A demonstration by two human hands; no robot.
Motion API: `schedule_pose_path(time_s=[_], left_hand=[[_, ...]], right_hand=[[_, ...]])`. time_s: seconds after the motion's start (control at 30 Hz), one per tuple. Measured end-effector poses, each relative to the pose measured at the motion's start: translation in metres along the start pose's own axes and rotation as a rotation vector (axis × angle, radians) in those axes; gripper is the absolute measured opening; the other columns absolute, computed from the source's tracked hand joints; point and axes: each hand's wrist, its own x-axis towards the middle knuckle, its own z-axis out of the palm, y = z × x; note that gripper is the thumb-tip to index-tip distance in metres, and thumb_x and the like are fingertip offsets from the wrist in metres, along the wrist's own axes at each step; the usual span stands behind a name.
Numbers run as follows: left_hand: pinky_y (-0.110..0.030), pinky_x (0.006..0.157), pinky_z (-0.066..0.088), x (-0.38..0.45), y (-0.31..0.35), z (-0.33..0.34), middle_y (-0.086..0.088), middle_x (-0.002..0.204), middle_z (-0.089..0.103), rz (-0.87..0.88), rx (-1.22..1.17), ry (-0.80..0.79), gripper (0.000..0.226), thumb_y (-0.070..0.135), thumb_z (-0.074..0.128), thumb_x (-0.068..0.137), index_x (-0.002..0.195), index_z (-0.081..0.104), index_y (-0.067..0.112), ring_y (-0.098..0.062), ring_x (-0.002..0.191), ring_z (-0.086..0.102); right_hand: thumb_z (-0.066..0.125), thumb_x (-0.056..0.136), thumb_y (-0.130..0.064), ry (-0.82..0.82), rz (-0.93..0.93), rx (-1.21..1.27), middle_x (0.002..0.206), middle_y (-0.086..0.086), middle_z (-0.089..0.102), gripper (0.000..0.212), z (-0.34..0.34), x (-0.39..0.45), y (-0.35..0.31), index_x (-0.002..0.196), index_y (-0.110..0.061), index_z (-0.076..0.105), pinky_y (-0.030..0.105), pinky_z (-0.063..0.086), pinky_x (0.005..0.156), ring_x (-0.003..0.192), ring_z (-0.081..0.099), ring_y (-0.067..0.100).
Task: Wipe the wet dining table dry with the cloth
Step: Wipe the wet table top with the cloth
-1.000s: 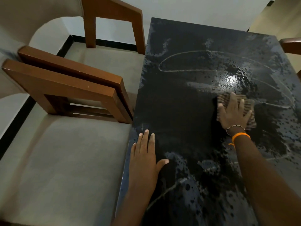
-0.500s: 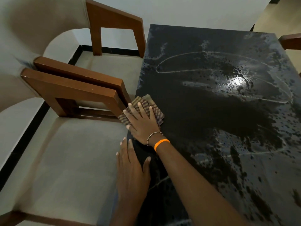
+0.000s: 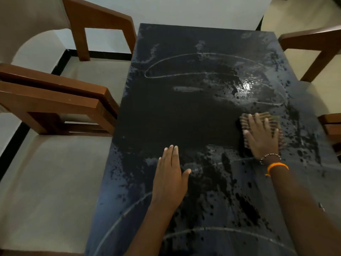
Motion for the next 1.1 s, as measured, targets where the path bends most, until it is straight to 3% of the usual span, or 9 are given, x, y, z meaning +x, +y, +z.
schedule_pose_path(time_s=[0.17,0.27,0.4,0.47,0.57,0.77,0.93,1.1], left_hand=[[-0.028,0.115,-0.001,0.0,0.006,0.006,0.0,0.158,0.001,-0.039,0.012,0.008,0.07,0.043,0.034,0.096,0.148,-0.004,0.015,-0.014,0.145,-0.004],[-0.029,0.116,0.001,0.002,0.011,0.008,-0.002,0.158,0.004,-0.06,0.019,0.031,0.069,0.037,0.036,0.096,0.148,-0.003,0.013,-0.016,0.145,-0.001],[-0.03,0.117,0.005,0.001,0.022,0.016,-0.005,0.158,0.007,-0.096,0.031,0.095,0.067,0.022,0.04,0.096,0.147,-0.002,0.011,-0.017,0.145,0.004],[-0.029,0.116,0.002,0.002,0.032,0.022,-0.006,0.158,0.008,-0.11,0.033,0.112,0.068,0.019,0.042,0.095,0.147,-0.001,0.01,-0.017,0.145,0.003],[-0.029,0.115,0.001,0.007,0.053,0.033,-0.005,0.157,0.01,-0.066,0.052,0.098,0.066,0.026,0.041,0.095,0.147,0.003,0.011,-0.017,0.145,0.001],[-0.028,0.114,-0.004,0.02,0.097,0.063,0.005,0.158,0.006,0.091,0.045,-0.007,0.064,0.046,0.033,0.094,0.148,0.007,0.023,-0.005,0.139,-0.018],[-0.033,0.113,-0.008,0.023,0.099,0.077,0.005,0.157,-0.006,0.082,0.161,-0.078,0.084,0.068,0.04,0.08,0.147,0.005,0.03,-0.007,0.138,-0.021],[-0.033,0.113,-0.007,0.025,0.1,0.078,0.003,0.158,-0.002,0.061,0.172,-0.075,0.09,0.07,0.044,0.073,0.147,0.012,0.029,-0.016,0.145,-0.01]], right_hand=[[0.033,0.099,-0.035,0.013,0.174,-0.006,0.161,0.002,-0.002,0.059,0.003,0.002,-0.022,0.15,-0.025,0.005,0.06,0.002,0.115,0.147,-0.001,0.027],[0.03,0.099,-0.039,-0.017,-0.005,-0.024,0.16,0.001,-0.007,0.061,0.017,0.003,-0.078,0.15,-0.025,0.0,0.059,-0.002,0.114,0.147,-0.005,0.026],[0.033,0.096,-0.038,-0.123,-0.406,0.004,0.16,-0.002,-0.004,0.062,0.034,-0.005,-0.152,0.15,-0.027,0.004,0.058,-0.005,0.113,0.147,-0.005,0.024],[0.035,0.096,-0.037,-0.162,-0.542,0.015,0.16,-0.004,0.0,0.06,0.033,0.001,-0.155,0.15,-0.029,0.009,0.056,-0.003,0.114,0.148,-0.002,0.023],[0.034,0.097,-0.038,-0.141,-0.586,0.004,0.16,-0.007,0.003,0.058,0.023,0.022,-0.124,0.15,-0.031,0.011,0.054,0.0,0.115,0.148,0.002,0.021],[0.033,0.098,-0.039,-0.033,-0.266,-0.007,0.16,-0.008,0.003,0.057,-0.008,0.076,0.009,0.15,-0.032,0.009,0.054,0.003,0.115,0.148,0.003,0.022],[0.034,0.099,-0.036,0.068,0.104,0.052,0.16,-0.003,0.007,0.055,-0.029,0.093,0.134,0.15,-0.03,0.013,0.056,0.001,0.116,0.147,0.005,0.025],[0.033,0.098,-0.034,0.105,0.262,0.055,0.161,0.001,0.005,0.057,-0.028,0.09,0.138,0.15,-0.027,0.011,0.059,0.0,0.115,0.147,0.001,0.027]])
